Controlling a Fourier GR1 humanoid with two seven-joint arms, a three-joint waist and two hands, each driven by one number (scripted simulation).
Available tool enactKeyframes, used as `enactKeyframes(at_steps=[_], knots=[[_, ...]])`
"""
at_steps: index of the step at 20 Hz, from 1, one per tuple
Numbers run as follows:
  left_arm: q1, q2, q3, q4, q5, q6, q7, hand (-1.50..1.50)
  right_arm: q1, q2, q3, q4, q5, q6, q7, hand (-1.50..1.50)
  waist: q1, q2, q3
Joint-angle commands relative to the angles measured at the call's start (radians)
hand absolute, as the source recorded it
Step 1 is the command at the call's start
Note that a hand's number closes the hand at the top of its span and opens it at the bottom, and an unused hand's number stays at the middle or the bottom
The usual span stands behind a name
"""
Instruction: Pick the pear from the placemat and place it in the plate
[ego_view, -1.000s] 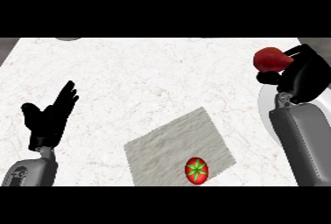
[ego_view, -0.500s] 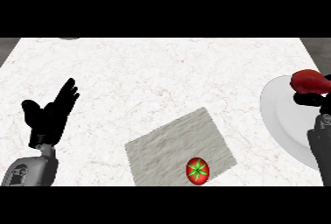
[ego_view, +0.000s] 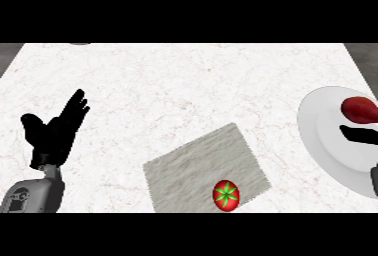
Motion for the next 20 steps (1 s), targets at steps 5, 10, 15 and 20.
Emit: enactKeyframes(at_steps=[5,10,15,20], knots=[[-0.042,0.002,0.018,0.025,0.002,0.009,0.019,0.00,0.013,0.007,0.001,-0.154,-0.045,-0.122,-0.209,-1.50,-0.011,-0.003,-0.001],[-0.049,-0.001,0.013,0.057,-0.015,0.011,-0.010,0.00,0.026,0.034,-0.048,-0.289,-0.233,-0.140,-0.349,-1.50,-0.016,-0.002,-0.001],[0.004,-0.006,0.007,0.050,-0.018,0.002,-0.034,0.00,0.053,0.102,-0.120,-0.417,-0.403,-0.091,-0.219,-1.50,-0.014,-0.004,-0.001],[0.010,-0.011,-0.005,-0.021,-0.027,0.012,-0.003,0.00,0.182,0.149,-0.166,-0.506,-0.590,-0.016,-0.293,-1.50,-0.009,-0.003,0.000]])
